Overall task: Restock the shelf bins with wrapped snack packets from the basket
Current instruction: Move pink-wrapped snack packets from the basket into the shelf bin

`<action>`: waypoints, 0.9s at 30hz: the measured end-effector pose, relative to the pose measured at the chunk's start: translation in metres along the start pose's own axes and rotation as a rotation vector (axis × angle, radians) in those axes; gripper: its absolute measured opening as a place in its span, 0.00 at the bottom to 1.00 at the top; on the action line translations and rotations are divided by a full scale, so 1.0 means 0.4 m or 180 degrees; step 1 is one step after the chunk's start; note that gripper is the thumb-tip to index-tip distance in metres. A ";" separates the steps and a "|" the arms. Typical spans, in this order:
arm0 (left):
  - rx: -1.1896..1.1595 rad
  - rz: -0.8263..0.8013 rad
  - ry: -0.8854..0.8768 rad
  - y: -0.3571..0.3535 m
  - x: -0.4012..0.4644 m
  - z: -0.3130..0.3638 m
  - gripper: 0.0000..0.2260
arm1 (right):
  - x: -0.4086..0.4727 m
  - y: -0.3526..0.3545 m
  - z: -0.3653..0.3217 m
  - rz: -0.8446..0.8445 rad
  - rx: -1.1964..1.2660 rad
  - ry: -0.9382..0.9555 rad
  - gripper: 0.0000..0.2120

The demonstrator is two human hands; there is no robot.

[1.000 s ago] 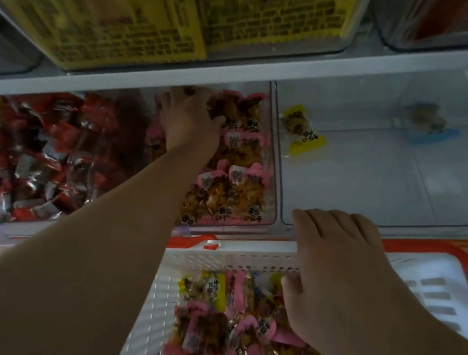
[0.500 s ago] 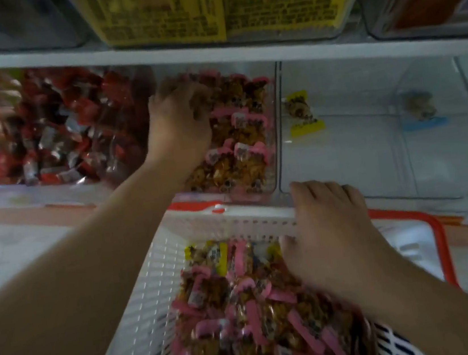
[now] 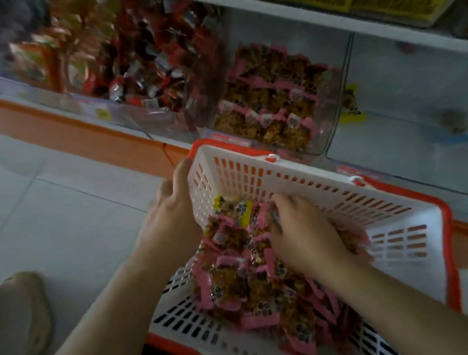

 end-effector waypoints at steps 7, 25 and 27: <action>0.0273 -0.0400 0.0005 0.006 0.041 -0.019 0.53 | 0.069 -0.217 -0.113 -0.1020 -0.0208 0.0223 0.30; -0.0593 0.0596 0.0027 0.101 0.072 0.053 0.15 | 0.029 0.024 -0.060 -0.0336 0.2391 -0.0886 0.06; -0.0892 0.0478 0.0069 0.086 0.070 0.069 0.08 | -0.015 0.092 -0.041 -0.0210 0.3009 -0.0830 0.08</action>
Point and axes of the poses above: each hand's wrist, its own x-axis towards the middle knuckle, its own y-axis out of the back of the hand, z = x × y, the point moved 2 cm from there along x, towards the middle knuckle, and after that the axes turned 8 degrees about -x, right-handed, at the moved point
